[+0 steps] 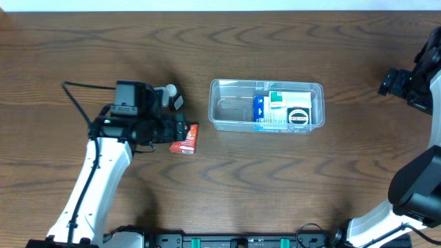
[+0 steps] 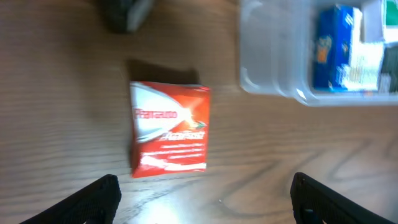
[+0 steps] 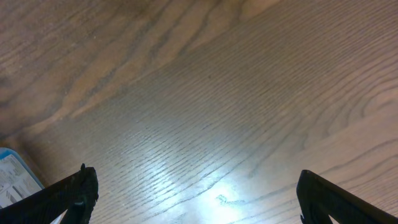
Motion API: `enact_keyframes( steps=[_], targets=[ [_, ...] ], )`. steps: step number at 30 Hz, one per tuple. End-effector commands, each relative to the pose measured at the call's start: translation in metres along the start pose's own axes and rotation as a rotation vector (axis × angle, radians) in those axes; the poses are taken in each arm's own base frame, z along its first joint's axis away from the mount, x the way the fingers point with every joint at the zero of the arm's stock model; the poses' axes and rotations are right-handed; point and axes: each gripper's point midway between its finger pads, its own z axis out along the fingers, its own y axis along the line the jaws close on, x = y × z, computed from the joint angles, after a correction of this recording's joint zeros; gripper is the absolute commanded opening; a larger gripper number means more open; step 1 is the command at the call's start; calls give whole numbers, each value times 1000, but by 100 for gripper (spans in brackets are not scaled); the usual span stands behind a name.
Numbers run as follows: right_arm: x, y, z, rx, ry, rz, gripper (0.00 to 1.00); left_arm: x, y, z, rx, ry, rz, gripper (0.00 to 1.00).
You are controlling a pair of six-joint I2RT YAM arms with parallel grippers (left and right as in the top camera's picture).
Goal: Pack container
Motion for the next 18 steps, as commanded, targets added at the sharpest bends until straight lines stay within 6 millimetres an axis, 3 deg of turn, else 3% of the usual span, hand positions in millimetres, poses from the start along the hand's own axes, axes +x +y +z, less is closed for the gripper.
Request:
enact_keyframes(
  steps=[1, 10, 18],
  targets=[
    [-5, -4, -4, 5, -18, -4, 99, 0, -6, 3, -55, 4, 95, 88],
    [-5, -4, -4, 5, -18, -4, 99, -4, 15, 4, -363, -75, -1, 88],
    [-5, -4, -4, 5, -18, -4, 99, -1, 22, 22, -396, -29, 3, 89]
  ],
)
